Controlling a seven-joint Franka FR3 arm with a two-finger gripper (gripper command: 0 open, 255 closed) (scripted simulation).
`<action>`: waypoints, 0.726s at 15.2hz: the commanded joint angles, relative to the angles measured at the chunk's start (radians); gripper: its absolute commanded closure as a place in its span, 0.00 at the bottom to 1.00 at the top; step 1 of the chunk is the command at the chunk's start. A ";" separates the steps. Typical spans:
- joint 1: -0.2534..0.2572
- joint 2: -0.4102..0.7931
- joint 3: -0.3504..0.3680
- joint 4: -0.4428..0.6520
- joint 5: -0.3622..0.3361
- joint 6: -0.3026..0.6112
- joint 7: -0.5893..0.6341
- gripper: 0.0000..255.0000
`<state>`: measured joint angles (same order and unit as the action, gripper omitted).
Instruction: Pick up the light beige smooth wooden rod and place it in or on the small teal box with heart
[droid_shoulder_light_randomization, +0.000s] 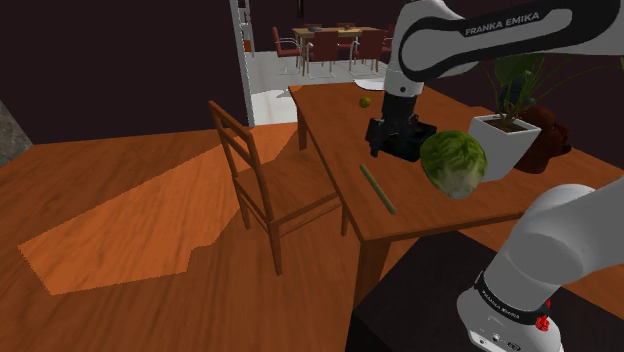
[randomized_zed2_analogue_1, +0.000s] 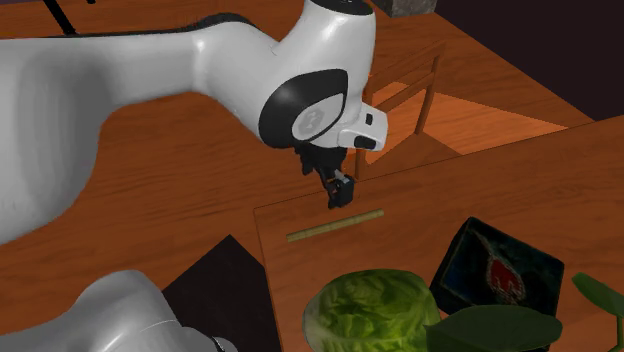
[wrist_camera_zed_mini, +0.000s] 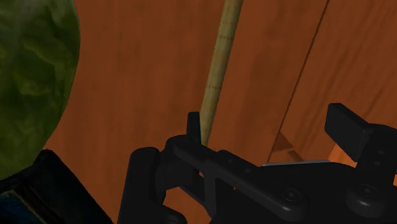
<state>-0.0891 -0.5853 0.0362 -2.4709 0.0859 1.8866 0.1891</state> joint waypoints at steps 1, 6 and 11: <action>-0.017 0.050 -0.010 -0.023 0.013 0.057 0.025 0.00; -0.051 0.192 -0.036 -0.061 0.055 0.198 0.077 0.00; -0.057 0.272 -0.044 -0.095 0.082 0.297 0.089 0.00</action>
<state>-0.1453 -0.3282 -0.0059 -2.5611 0.1653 2.1636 0.2817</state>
